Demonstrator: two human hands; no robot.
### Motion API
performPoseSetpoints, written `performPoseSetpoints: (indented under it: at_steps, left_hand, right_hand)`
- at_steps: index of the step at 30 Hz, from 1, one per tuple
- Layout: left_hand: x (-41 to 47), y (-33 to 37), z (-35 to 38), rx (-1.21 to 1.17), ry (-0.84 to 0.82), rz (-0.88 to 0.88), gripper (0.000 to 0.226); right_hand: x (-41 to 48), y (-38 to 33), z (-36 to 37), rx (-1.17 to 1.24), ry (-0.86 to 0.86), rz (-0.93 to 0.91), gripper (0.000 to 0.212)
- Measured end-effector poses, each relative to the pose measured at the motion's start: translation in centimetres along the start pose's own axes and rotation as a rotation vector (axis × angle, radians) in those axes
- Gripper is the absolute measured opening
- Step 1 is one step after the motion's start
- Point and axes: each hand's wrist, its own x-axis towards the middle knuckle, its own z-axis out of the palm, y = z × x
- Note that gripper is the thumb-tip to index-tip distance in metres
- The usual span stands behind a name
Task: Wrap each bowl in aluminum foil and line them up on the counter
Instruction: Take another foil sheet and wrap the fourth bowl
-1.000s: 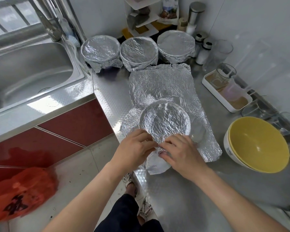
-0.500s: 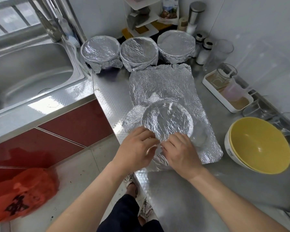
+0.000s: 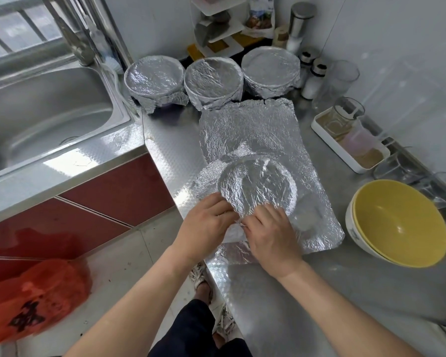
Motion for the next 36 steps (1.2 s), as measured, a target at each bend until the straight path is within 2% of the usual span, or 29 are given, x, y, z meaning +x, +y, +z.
performPoseSetpoints:
  at_steps: [2, 5, 8, 14, 17, 20, 25, 29, 33, 36]
  left_hand:
    - [-0.2, 0.1, -0.1, -0.009, -0.026, -0.019, 0.006]
    - [-0.8, 0.3, -0.4, -0.041, -0.062, -0.045, 0.013]
    - [-1.1, 0.7, -0.4, -0.057, -0.100, -0.030, 0.022]
    - [-0.2, 1.5, 0.4, -0.072, -0.050, 0.022, 0.017]
    - [-0.2, 1.4, 0.6, -0.056, -0.071, 0.024, 0.013]
    - [-0.2, 1.3, 0.7, -0.063, -0.094, 0.003, 0.009]
    - [0.3, 1.1, 0.1, -0.077, -0.110, 0.008, 0.020]
    - [0.2, 0.5, -0.2, -0.029, -0.087, 0.010, 0.006]
    - [0.1, 0.0, -0.3, -0.015, -0.045, 0.014, 0.012]
    - [-0.1, -0.4, -0.6, -0.011, -0.055, -0.054, 0.007]
  right_hand:
    - [-0.2, 0.3, -0.5, 0.035, -0.084, -0.003, 0.007]
    - [-0.7, 1.7, -1.8, 0.091, -0.158, -0.006, 0.023]
    - [-1.1, 3.3, -2.8, 0.089, -0.161, -0.035, 0.021]
    - [-1.1, 3.5, -2.4, 0.066, -0.156, -0.123, 0.016]
    - [-1.3, 3.4, -1.5, 0.044, -0.137, -0.151, 0.005]
    - [-1.2, 3.5, -0.9, 0.022, -0.134, -0.136, 0.012]
    - [-0.7, 3.0, -0.7, 0.002, -0.067, -0.141, 0.015]
    - [-0.4, 1.9, -0.7, 0.005, -0.039, -0.097, 0.018]
    - [-0.2, 1.3, -1.4, 0.028, -0.097, -0.045, 0.006]
    - [-0.4, 2.0, -2.3, 0.116, -0.149, 0.030, 0.027]
